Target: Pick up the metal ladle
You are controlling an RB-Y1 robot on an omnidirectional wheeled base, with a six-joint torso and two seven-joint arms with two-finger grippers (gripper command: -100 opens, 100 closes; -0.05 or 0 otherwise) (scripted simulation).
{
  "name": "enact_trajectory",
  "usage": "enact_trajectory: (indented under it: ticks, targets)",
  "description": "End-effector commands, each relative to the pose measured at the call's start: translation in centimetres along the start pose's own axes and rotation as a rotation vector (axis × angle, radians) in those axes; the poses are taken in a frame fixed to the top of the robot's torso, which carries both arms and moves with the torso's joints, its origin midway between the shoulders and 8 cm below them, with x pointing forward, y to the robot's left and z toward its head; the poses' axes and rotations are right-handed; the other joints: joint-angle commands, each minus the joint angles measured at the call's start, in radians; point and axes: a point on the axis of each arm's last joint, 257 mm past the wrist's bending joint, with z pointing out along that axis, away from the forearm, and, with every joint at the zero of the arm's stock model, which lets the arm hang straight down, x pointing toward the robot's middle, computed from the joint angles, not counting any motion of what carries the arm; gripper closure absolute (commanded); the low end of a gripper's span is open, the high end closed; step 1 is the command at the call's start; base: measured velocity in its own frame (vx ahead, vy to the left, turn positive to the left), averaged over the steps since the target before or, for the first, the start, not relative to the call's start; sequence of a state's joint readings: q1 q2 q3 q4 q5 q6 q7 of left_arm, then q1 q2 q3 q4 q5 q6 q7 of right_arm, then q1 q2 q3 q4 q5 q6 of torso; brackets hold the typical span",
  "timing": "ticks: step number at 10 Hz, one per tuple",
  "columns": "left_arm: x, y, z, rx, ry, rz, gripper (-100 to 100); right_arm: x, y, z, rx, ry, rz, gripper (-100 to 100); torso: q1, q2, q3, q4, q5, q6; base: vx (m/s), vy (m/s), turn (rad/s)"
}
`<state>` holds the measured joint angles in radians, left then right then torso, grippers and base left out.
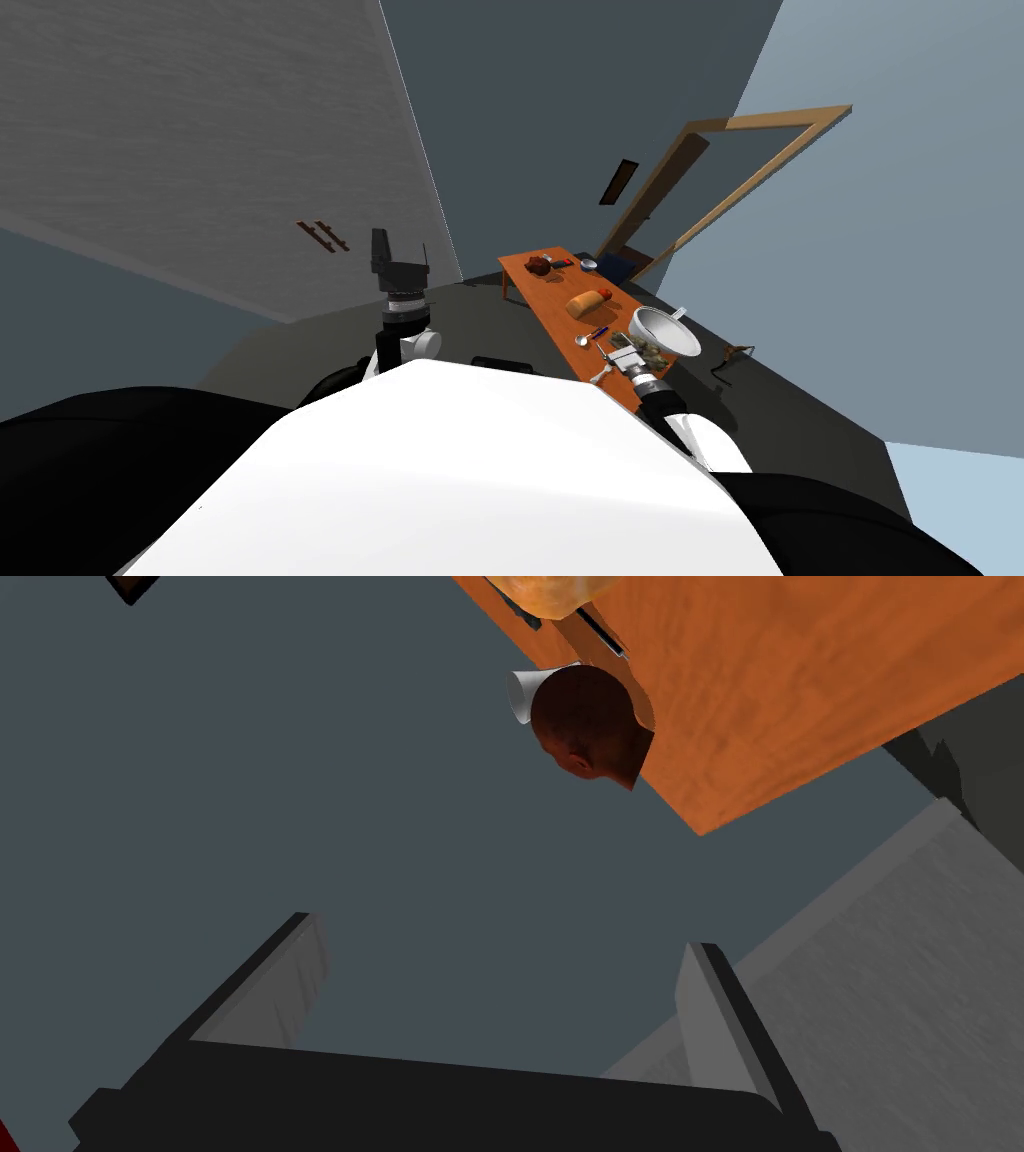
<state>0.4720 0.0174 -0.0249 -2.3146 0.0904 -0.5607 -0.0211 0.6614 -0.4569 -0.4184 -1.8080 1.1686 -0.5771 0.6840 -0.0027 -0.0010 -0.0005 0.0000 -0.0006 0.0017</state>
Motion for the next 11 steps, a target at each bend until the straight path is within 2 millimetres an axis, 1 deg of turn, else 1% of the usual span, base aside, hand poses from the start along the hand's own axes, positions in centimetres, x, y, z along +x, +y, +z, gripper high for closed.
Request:
enact_trajectory:
  ticks: [1,2,3,4,5,6,7,8,9,10,11]
  targets:
    - [0.0,0.0,0.0,0.0,0.0,0.0,0,2.2,0.2,-0.7,-0.027,0.054,-0.071,-100,0.0,0.0,0.0,0.0,0.0,0.0,-0.006,-0.016,0.284]
    - [0.0,0.0,0.0,0.0,0.0,0.0,0,2.6,0.5,-0.7,-0.037,0.065,-0.094,-100,0.0,0.0,0.0,0.0,0.0,-0.001,-0.006,-0.025,0.21]
    - [0.0,0.0,0.0,0.0,0.0,0.0,0,4.6,0.6,-1.4,-0.064,0.107,-0.148,-100,-0.001,0.0,0.0,0.0,0.0,0.0,-0.002,-0.033,0.316]
    - [0.0,0.0,0.0,0.0,0.0,0.0,0,5.0,0.8,-1.5,-0.076,0.119,-0.173,-100,-0.002,-0.001,0.0,0.0,0.0,-0.001,0.0,-0.035,0.155]
    - [0.0,0.0,0.0,0.0,0.0,0.0,0,5.2,1.0,-1.5,-0.082,0.126,-0.186,-100,-0.001,-0.001,0.0,0.0,0.0,0.0,-0.002,-0.015,-0.028]
    - [0.0,0.0,0.0,0.0,0.0,0.0,0,7.2,1.2,-2.3,-0.115,0.166,-0.24,-100,0.0,0.0,0.0,0.0,0.0,0.0,-0.004,-0.017,0.347]
    - [0.0,0.0,0.0,0.0,0.0,0.0,0,7.6,1.4,-2.4,-0.127,0.179,-0.264,-100,0.0,-0.001,0.0,0.0,0.0,-0.001,-0.002,-0.03,0.15]
    - [0.0,0.0,0.0,0.0,0.0,0.0,0,9.5,1.7,-3.3,-0.163,0.215,-0.313,-100,-0.001,-0.001,0.0,0.0,0.0,0.0,0.004,-0.034,0.218]
    - [0.0,0.0,0.0,0.0,0.0,0.0,0,9.8,1.8,-3.4,-0.175,0.226,-0.333,-100,-0.002,-0.001,-0.001,0.0,0.0,-0.001,0.004,-0.034,0.146]
    - [0.0,0.0,0.0,0.0,0.0,0.0,0,11.6,2.1,-4.3,-0.211,0.257,-0.374,-100,-0.001,-0.001,-0.001,0.0,0.0,0.0,0.005,-0.043,0.212]
    - [0.0,0.0,0.0,0.0,0.0,0.0,0,11.9,2.3,-4.4,-0.225,0.269,-0.395,-100,-0.002,-0.001,-0.001,0.0,0.0,-0.001,0.002,-0.042,0.172]
